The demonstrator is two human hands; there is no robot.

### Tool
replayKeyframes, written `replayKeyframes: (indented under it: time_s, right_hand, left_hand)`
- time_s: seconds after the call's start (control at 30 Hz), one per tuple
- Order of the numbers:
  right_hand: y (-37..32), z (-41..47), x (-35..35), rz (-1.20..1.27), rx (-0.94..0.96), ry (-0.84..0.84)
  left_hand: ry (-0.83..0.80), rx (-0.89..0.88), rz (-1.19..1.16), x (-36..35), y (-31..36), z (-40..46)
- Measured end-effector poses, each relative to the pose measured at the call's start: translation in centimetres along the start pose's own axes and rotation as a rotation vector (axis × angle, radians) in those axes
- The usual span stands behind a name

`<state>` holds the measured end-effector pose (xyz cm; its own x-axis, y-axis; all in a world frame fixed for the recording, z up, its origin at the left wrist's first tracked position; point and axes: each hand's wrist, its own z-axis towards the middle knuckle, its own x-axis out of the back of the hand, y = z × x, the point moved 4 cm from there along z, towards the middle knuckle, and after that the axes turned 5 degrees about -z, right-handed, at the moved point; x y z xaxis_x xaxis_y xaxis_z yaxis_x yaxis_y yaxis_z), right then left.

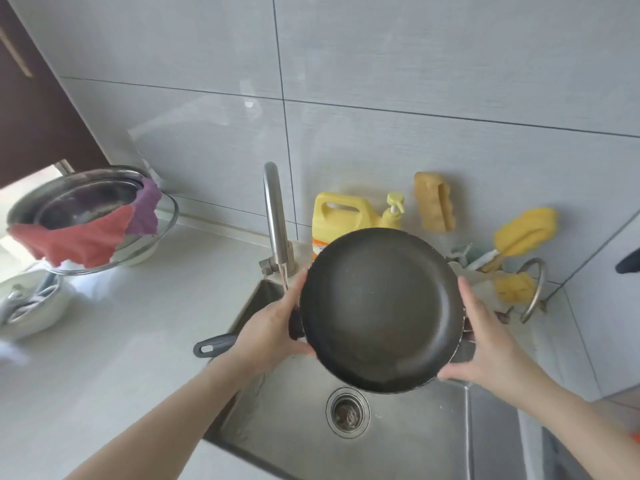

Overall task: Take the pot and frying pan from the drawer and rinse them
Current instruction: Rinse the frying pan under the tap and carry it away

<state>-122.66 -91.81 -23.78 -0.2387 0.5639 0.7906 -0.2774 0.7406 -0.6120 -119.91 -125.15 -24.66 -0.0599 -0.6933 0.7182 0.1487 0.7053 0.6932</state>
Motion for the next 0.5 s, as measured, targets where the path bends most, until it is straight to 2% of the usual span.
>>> replayKeyframes:
  time_s: [0.07, 0.17, 0.3, 0.4, 0.5]
  right_hand:
    - [-0.6, 0.6, -1.6, 0.08, -0.057, -0.114]
    - [-2.9, 1.7, -3.6, 0.189, -0.001, -0.24]
    - [-4.7, 2.6, -6.6, 0.263, -0.079, -0.428]
    - [-4.8, 2.9, -9.2, 0.219, -0.175, -0.535]
    - [-6.0, 2.6, -11.8, 0.366, -0.166, -0.603]
  left_hand:
    - [-0.174, 0.135, -0.073, 0.5, -1.8, -0.2]
    - [-0.386, 0.294, -0.171, 1.9, -4.7, -0.9]
    - [-0.604, 0.374, -0.251, 5.0, -5.3, -2.5]
    - [-0.751, 0.493, -0.138, 7.8, -6.1, -3.1]
    - [-0.815, 0.627, -0.057, 10.0, -6.9, -3.6]
